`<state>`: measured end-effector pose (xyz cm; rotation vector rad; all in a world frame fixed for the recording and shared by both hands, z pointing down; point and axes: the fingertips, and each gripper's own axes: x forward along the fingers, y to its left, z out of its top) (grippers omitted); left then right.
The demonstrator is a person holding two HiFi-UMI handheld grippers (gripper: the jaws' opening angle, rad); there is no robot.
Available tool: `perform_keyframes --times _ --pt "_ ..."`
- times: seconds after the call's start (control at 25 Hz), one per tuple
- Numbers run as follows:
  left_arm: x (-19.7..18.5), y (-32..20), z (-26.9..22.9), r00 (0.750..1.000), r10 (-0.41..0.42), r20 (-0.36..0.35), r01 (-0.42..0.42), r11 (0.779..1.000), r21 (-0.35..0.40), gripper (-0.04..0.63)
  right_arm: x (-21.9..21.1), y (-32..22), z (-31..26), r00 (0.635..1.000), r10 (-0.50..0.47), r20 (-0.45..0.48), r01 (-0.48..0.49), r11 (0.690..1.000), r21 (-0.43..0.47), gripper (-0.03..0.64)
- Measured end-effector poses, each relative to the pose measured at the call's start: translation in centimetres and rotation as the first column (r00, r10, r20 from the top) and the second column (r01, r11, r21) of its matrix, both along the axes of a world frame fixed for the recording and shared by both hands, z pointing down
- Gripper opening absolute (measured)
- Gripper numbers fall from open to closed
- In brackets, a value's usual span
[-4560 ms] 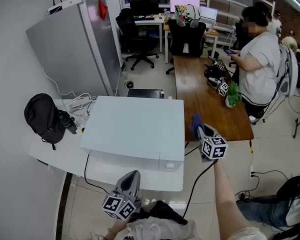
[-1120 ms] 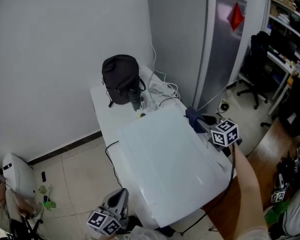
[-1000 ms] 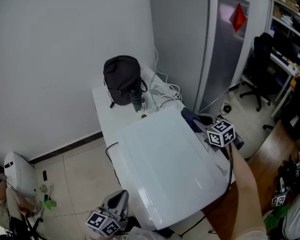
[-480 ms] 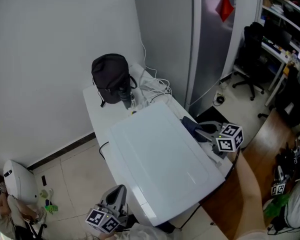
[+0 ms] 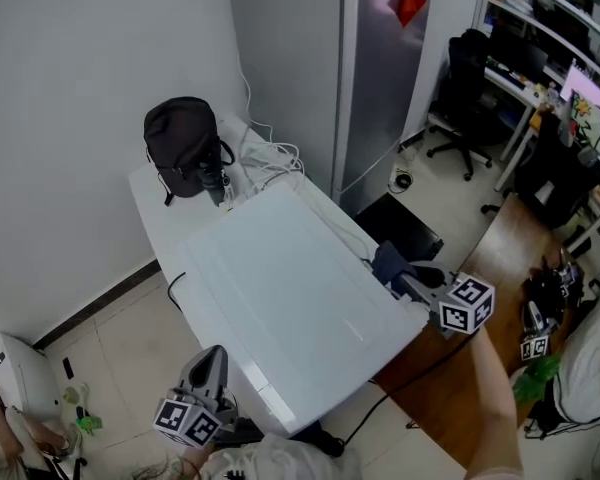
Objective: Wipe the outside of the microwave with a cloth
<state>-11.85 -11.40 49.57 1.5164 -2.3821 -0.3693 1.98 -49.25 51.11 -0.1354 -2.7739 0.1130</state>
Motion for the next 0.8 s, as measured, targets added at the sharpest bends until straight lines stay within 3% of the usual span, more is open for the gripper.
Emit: perform_keyframes --times 0.24,0.36,0.48,0.64,0.8 --pt "1.0 -0.4 0.2 1.000 0.019 -0.009 -0.019 1.000 0.004 -0.014 6.3 2.0 0.0 0.999 -0.020 -0.049 0.019 1.000 -0.018 0.074" --pt "1.3 -0.6 0.6 1.000 0.020 -0.016 -0.020 1.000 -0.005 -0.014 6.4 0.2 -1.4 1.000 0.025 0.000 -0.025 0.999 0.029 0.074" --pt "1.5 -0.7 0.7 1.000 0.017 -0.015 -0.017 1.000 -0.009 -0.014 2.6 -2.9 -3.4 0.997 0.051 0.062 -0.058 0.992 0.111 0.074" --pt "1.6 -0.1 0.1 1.000 -0.016 0.004 0.016 0.999 -0.027 -0.014 -5.6 -5.9 -4.2 0.994 0.023 0.106 -0.041 0.983 0.178 0.074" --pt "1.0 2.2 0.0 0.996 -0.082 0.018 0.083 0.994 -0.066 -0.014 -14.4 -6.7 -2.8 0.995 -0.038 0.087 0.020 0.980 0.200 0.074"
